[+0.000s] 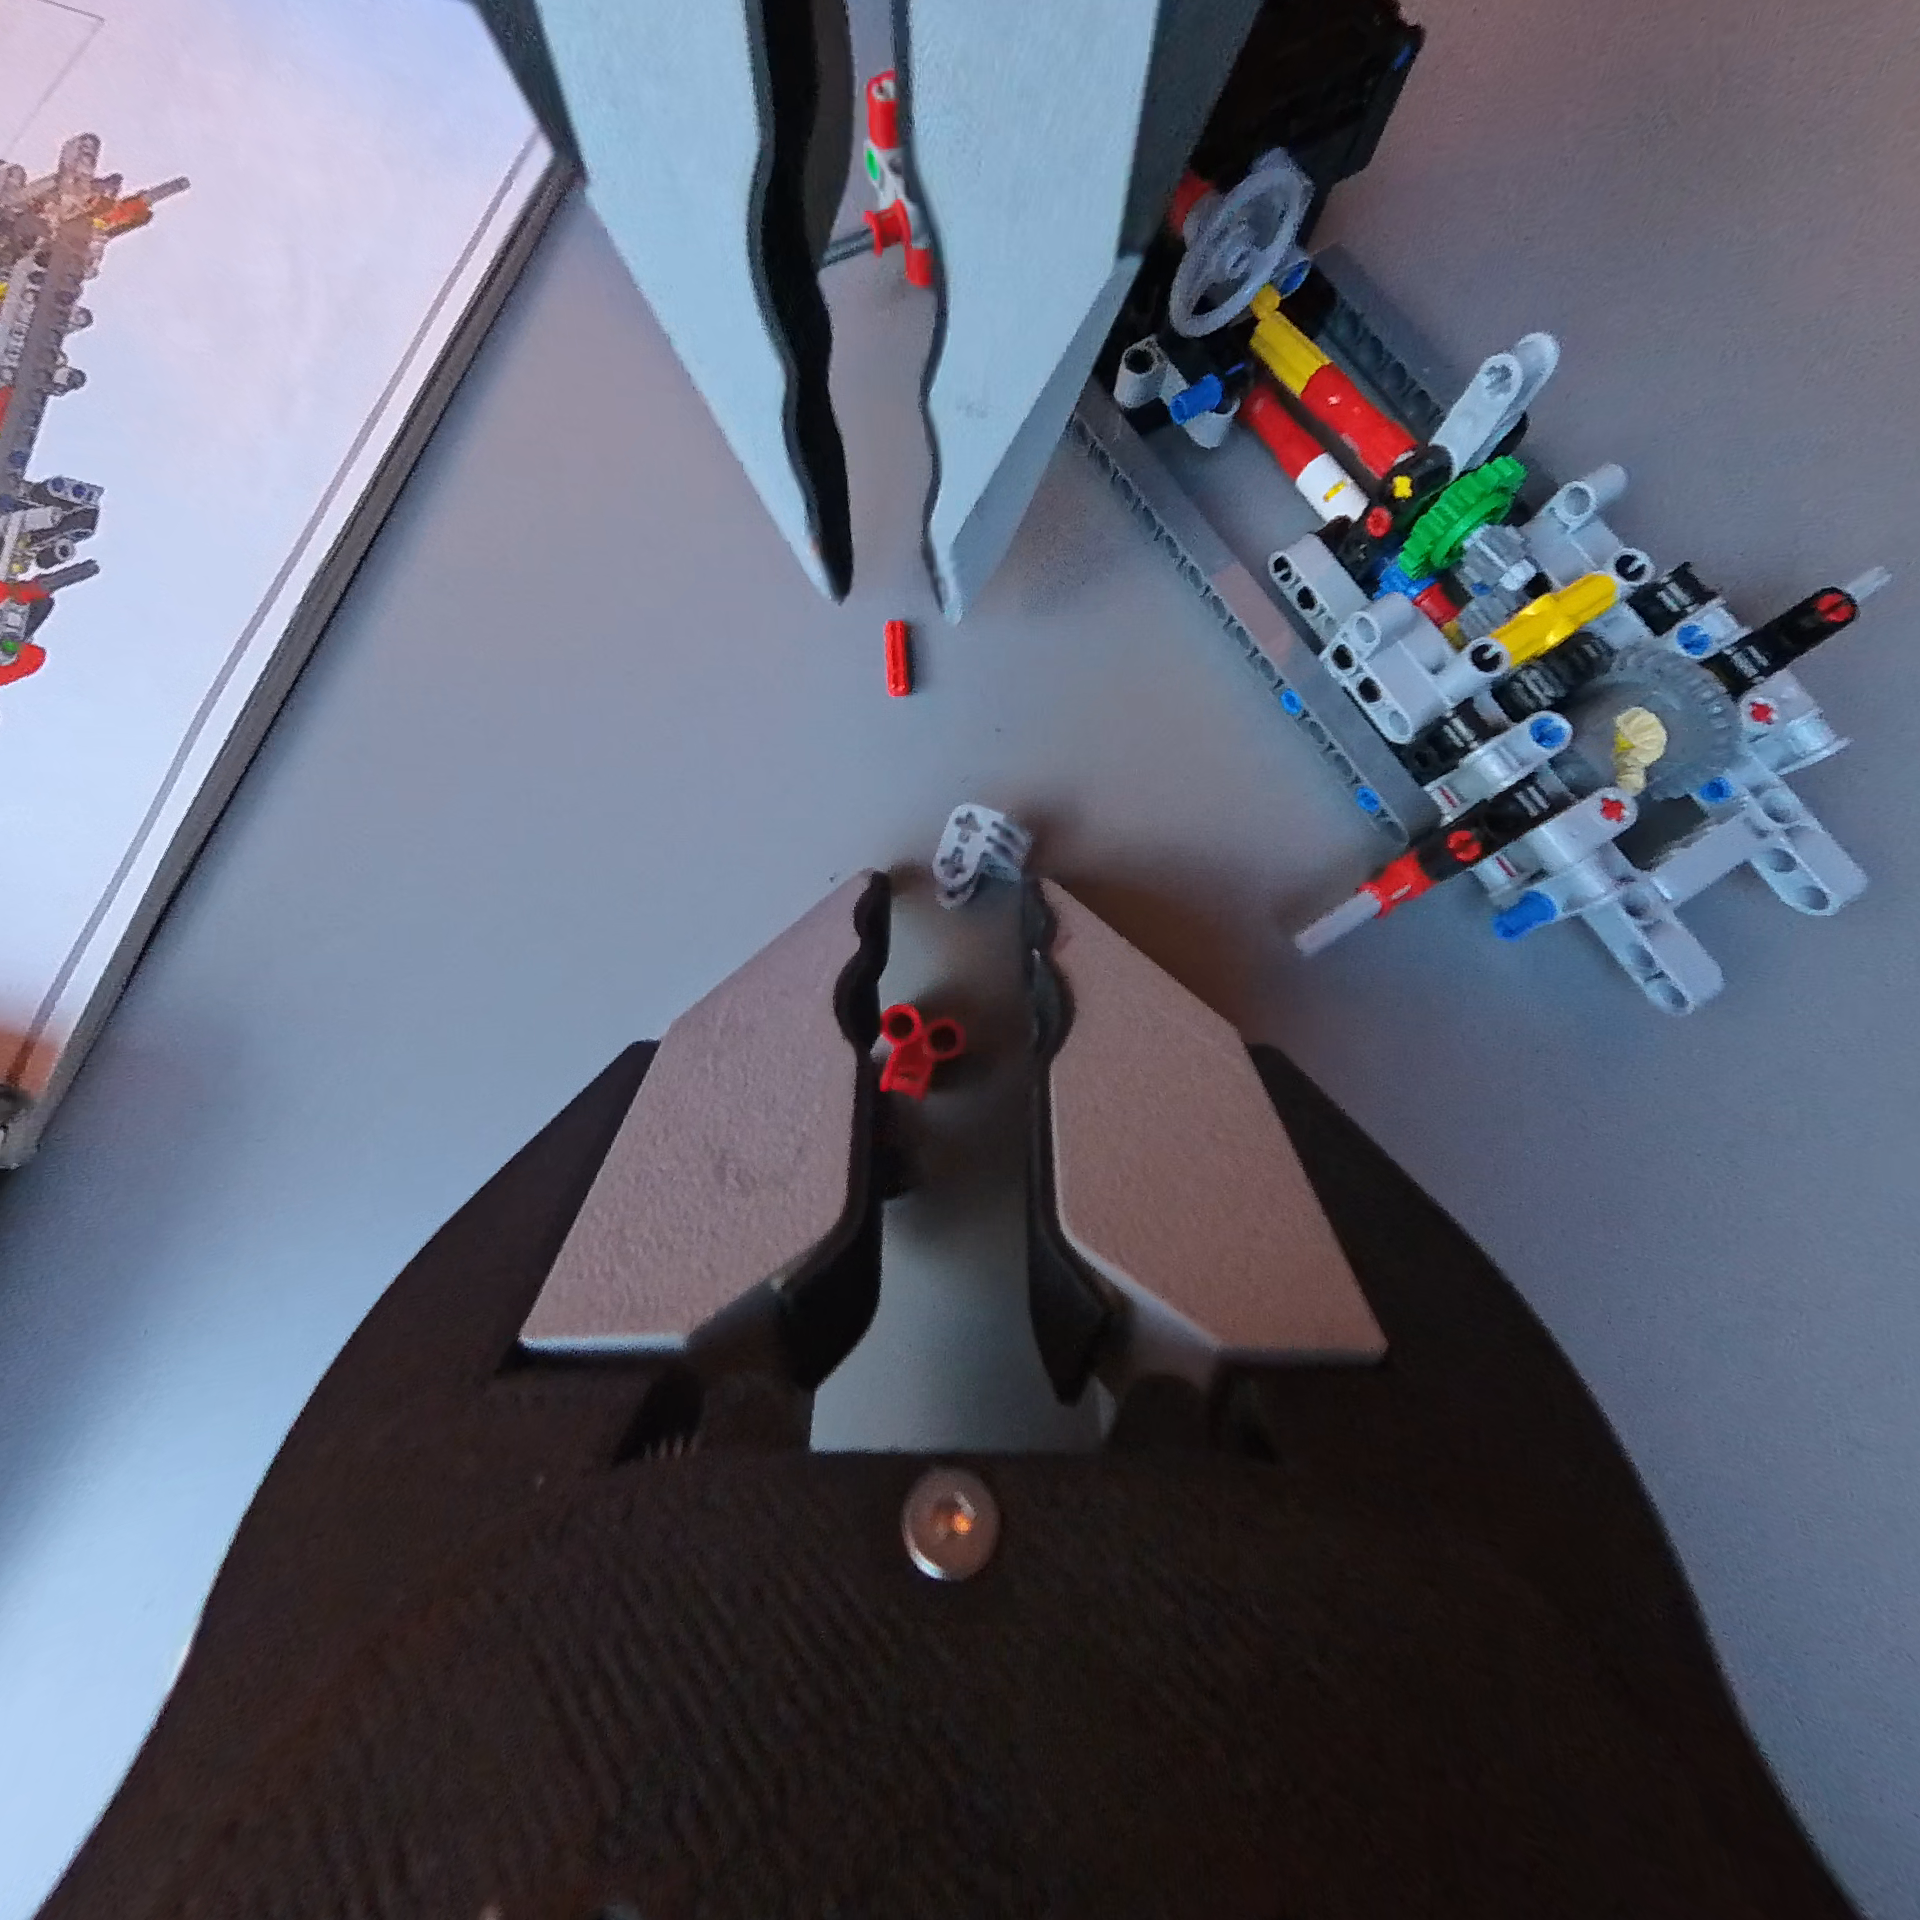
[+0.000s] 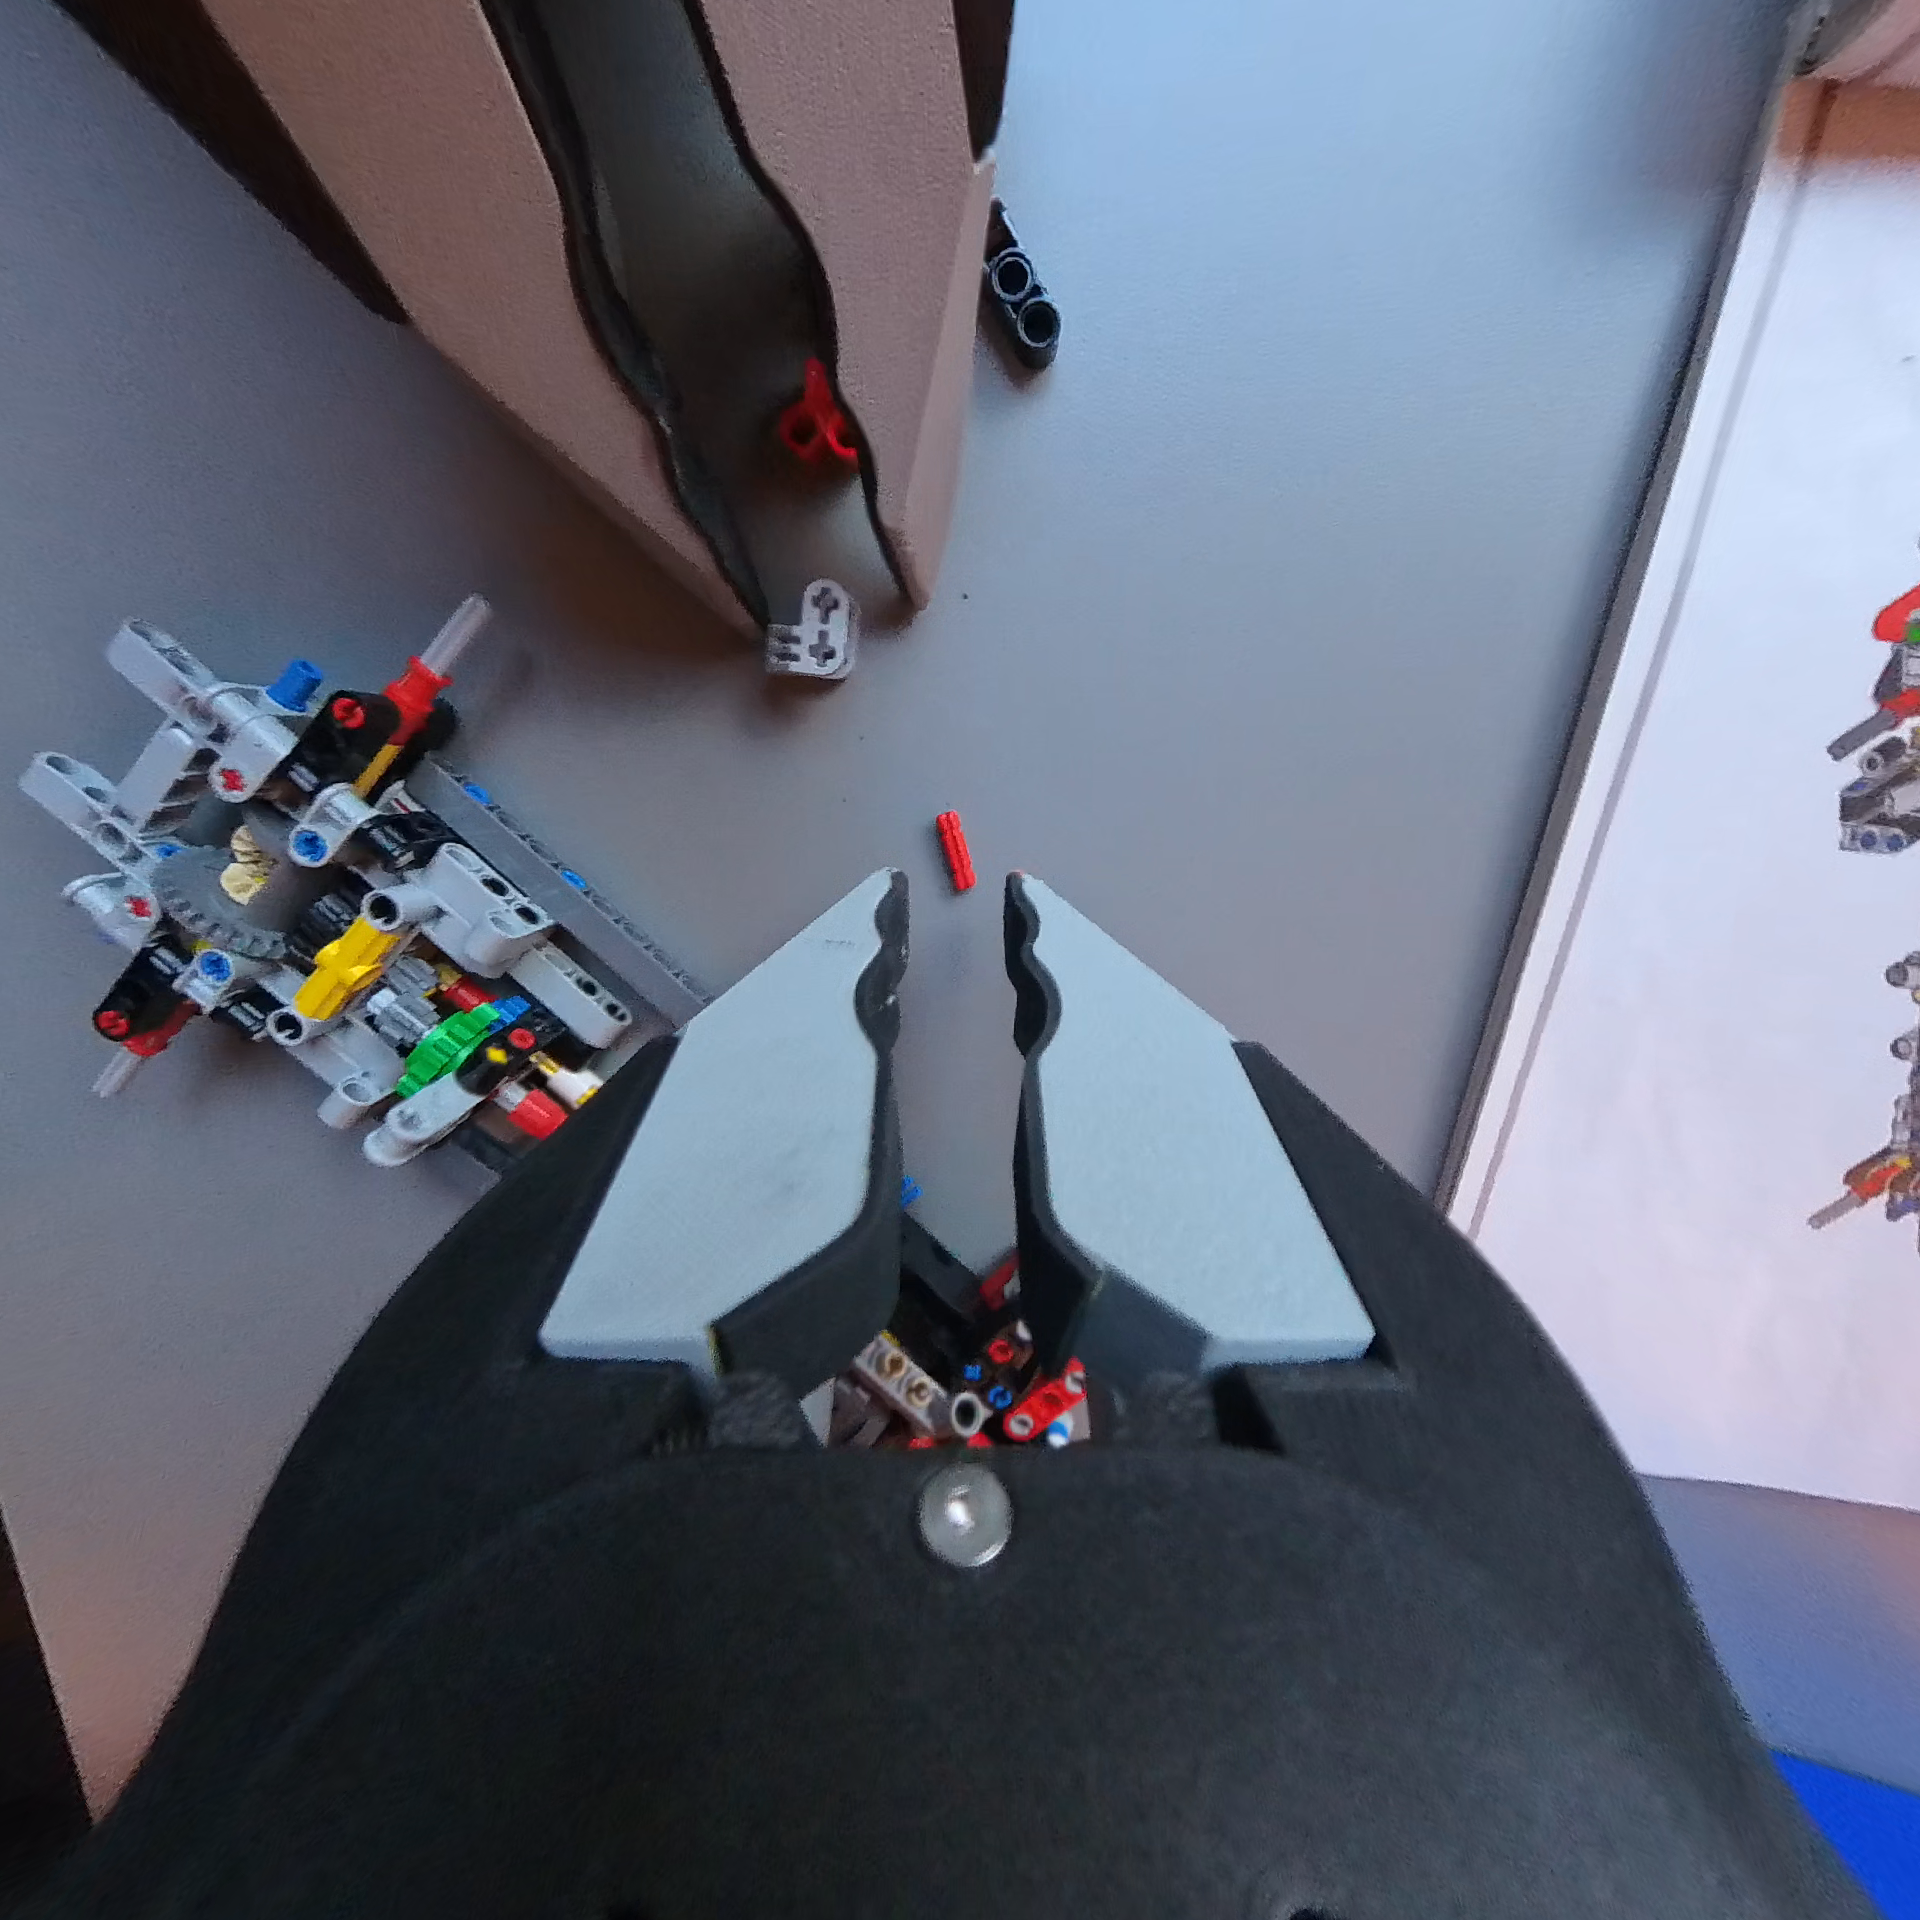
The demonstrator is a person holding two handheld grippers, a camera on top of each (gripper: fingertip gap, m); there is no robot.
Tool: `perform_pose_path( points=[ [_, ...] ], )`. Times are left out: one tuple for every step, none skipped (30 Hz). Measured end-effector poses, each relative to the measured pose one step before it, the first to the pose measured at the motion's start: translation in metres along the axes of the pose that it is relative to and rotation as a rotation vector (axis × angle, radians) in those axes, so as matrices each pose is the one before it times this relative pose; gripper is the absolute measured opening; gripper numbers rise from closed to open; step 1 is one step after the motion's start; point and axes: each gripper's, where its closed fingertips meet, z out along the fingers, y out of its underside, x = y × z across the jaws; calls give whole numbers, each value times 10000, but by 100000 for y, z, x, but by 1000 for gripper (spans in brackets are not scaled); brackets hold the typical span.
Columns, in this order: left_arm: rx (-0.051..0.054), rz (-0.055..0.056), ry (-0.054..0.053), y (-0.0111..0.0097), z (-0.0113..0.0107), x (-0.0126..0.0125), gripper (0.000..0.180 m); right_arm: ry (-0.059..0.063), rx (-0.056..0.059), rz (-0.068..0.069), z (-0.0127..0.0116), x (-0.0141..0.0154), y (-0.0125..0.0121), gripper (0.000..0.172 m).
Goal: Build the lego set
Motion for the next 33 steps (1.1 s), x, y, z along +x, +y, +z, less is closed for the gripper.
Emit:
perform_pose_path(
  points=[
    [8,-39,8,-76,83,78,23,-22,-111,-60,301,68,47,15],
    [9,-63,-21,-84,76,26,22,-54,-84,-37,273,8,53,15],
    [13,-70,-5,-89,78,40,22,-46,-67,-22,241,41,57,14],
    [18,-70,26,-74,74,77,22,-35,-64,-17,203,26,85,13],
    [5,-49,28,-74,56,86,22,16,81,-24,22,76,-111,9],
    [-12,-29,-11,-34,42,32,22,-128,38,-37,-6,-188,-46,1],
    [-21,-17,-22,-22,24,30,22,-88,-33,-32,48,-153,67,0],
    [-30,4,-21,11,-2,31,22,-27,22,-32,21,-101,-25,0],
    [-52,35,-25,60,-49,12,24,-47,18,-23,9,-150,-19,0],
    [-65,58,-186,78,-173,-247,26,68,31,4,-48,20,-36,0],
    [37,77,-305,-61,-360,-449,27,78,146,37,-174,39,-156,0],
    [193,70,-218,-295,-499,-361,27,-41,296,104,-347,-124,-357,0],
    [310,22,-147,-514,-558,-277,26,-127,401,191,-482,-224,-521,0],
    [361,46,-135,-648,-514,-225,24,-190,423,263,-556,-291,-564,0],
    [353,182,-52,-692,-425,1,23,-237,376,274,-562,-373,-558,0],
    [294,320,-113,-628,-294,26,23,-196,346,248,-523,-343,-542,0],
    [185,421,-188,-483,-167,18,22,-163,291,213,-467,-299,-482,0],
    [90,467,-149,-340,-87,158,22,-166,202,179,-377,-299,-365,0],
    [75,442,-178,-319,-38,142,21,-180,132,158,-273,-313,-271,0],
    [74,379,-223,-300,-8,63,20,-167,75,128,-191,-294,-185,0],
    [68,334,-138,-288,-14,160,21,-126,70,89,-121,-253,-157,0],
    [72,287,-84,-283,-51,189,22,-111,33,76,-64,-216,-102,0],
    [101,234,-127,-327,-82,64,21,-76,-1,70,-15,-152,-39,0],
    [78,257,-81,-258,-96,85,20,-29,-9,57,21,-76,-33,0],
    [66,263,-157,-219,-84,-28,17,-54,10,34,40,-117,-56,0],
    [12,266,-144,-108,-30,-26,14,-74,35,16,40,-155,-87,0],
    [-51,208,-176,9,25,-102,10,-88,46,9,19,-172,-115,0],
    [-73,178,-105,82,52,3,7,-77,48,14,7,-148,-106,0],
    [-60,153,-91,85,75,27,4,-26,25,13,-42,-61,-70,0],
    [-70,150,-79,94,66,46,0,-27,65,21,-62,-56,-102,0],
    [-12,147,-106,13,46,5,0,-60,91,26,-64,-109,-125,0],
    [-3,110,-34,-9,35,81,0,-91,115,22,-62,-139,-148,0],
    [-27,37,-30,26,56,25,0,-80,108,30,-27,-119,-129,0]
  ],
)
